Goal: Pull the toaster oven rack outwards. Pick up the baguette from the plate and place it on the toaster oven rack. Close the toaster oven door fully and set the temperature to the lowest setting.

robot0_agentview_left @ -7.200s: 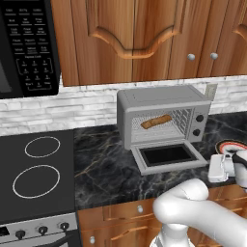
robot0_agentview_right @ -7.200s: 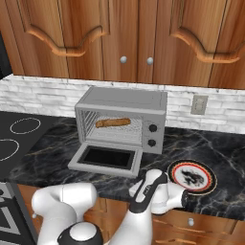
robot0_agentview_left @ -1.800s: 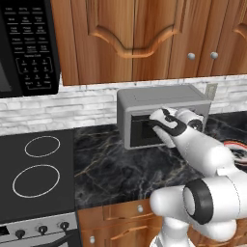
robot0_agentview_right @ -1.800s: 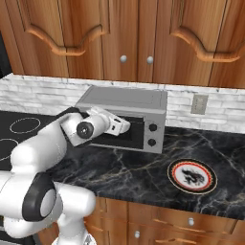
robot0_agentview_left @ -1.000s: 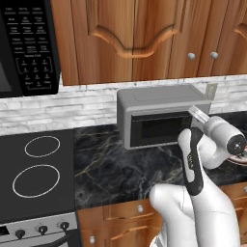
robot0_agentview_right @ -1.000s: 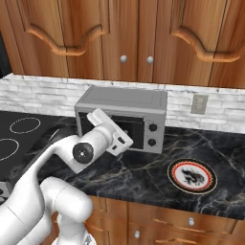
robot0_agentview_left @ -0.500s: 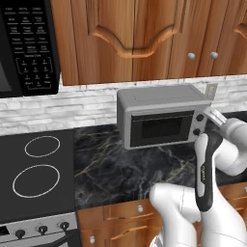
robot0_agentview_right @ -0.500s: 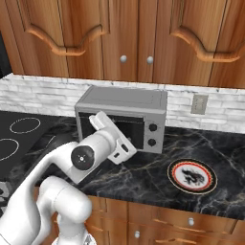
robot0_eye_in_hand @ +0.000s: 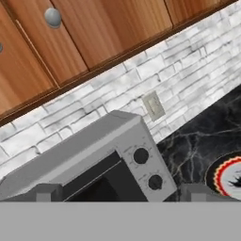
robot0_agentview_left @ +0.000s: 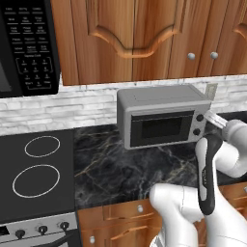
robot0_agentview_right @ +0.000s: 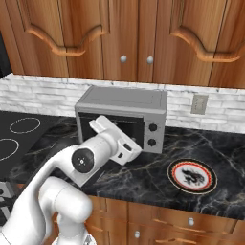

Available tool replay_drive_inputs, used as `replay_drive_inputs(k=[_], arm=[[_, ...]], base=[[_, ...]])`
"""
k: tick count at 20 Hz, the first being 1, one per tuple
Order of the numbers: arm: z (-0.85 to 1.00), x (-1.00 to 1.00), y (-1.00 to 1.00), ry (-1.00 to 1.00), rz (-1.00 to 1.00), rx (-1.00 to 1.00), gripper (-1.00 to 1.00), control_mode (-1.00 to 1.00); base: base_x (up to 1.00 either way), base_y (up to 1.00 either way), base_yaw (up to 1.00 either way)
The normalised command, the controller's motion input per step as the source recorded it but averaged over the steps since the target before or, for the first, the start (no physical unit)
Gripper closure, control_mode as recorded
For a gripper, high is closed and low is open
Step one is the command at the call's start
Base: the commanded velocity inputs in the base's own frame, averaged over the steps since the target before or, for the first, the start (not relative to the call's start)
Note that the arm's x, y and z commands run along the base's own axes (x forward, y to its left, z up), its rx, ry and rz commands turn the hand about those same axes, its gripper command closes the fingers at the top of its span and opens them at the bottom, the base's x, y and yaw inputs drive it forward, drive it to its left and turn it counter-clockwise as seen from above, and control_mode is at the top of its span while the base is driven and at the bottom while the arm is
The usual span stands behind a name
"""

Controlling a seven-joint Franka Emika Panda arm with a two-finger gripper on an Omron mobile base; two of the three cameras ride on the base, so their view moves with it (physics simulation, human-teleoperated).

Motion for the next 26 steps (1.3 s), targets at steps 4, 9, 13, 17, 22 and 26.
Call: replay_drive_inputs(k=[4,9,13,17,22,26], arm=[[-0.25,0.14,-0.15,0.0,0.0,-0.25,-1.0,-1.0],[-0.18,0.26,-0.08,0.05,0.0,-0.16,-1.0,-1.0],[-0.1,0.31,0.0,0.09,0.03,-0.05,-1.0,-1.0],[-0.09,0.38,-0.02,0.03,0.06,0.0,-1.0,-1.0],[-0.18,0.45,-0.04,0.0,0.08,0.0,-1.0,-1.0],[-0.21,0.26,-0.22,0.0,0.05,0.0,-1.0,-1.0]], base=[[0.0,0.0,0.0],[0.0,0.0,0.0],[0.0,0.0,0.0],[0.0,0.0,0.0],[0.0,0.0,0.0],[0.0,0.0,0.0]])
